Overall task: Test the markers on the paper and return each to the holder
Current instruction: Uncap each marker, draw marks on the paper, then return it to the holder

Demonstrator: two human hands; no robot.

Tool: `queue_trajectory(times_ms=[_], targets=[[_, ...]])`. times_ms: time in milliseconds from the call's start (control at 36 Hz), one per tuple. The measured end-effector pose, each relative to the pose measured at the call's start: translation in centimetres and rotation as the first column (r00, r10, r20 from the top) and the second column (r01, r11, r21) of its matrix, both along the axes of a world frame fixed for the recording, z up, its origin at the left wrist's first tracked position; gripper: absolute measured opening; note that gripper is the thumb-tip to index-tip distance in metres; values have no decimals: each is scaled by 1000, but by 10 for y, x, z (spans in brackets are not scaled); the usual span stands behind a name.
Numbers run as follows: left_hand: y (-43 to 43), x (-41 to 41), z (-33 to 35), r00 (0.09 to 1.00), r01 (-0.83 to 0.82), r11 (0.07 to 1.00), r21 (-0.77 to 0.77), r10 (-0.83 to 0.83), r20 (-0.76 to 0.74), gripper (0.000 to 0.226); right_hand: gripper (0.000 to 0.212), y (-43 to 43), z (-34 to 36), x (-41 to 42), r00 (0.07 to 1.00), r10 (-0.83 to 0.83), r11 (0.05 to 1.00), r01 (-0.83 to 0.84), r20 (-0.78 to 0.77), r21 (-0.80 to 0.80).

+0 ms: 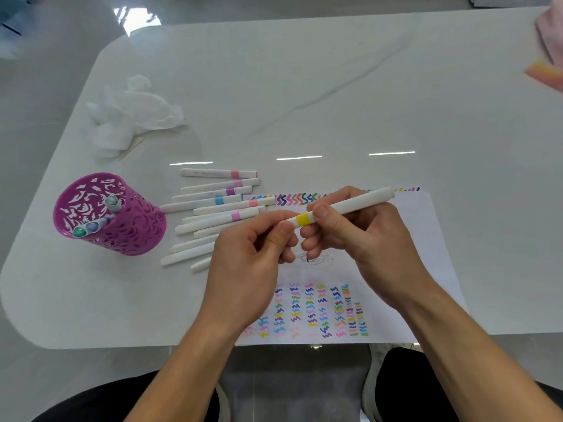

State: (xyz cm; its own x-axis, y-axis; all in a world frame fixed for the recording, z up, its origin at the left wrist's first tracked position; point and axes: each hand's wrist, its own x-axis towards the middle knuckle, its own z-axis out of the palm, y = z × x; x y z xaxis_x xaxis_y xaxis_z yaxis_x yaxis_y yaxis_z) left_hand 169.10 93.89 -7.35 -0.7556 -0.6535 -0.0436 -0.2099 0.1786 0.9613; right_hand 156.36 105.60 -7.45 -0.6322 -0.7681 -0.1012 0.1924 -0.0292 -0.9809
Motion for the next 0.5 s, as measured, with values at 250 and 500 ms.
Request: queue_trajectory(times_ms=[250,500], targets=[[-3,2,-2,999,49,998,38,-50,16,23,20,1,-5,3,1000,22,1000,-22,10,-1],[-6,4,7,1000,7,999,35,-7,5,11,21,-2,-6,4,998,32,999,-33,59,21]])
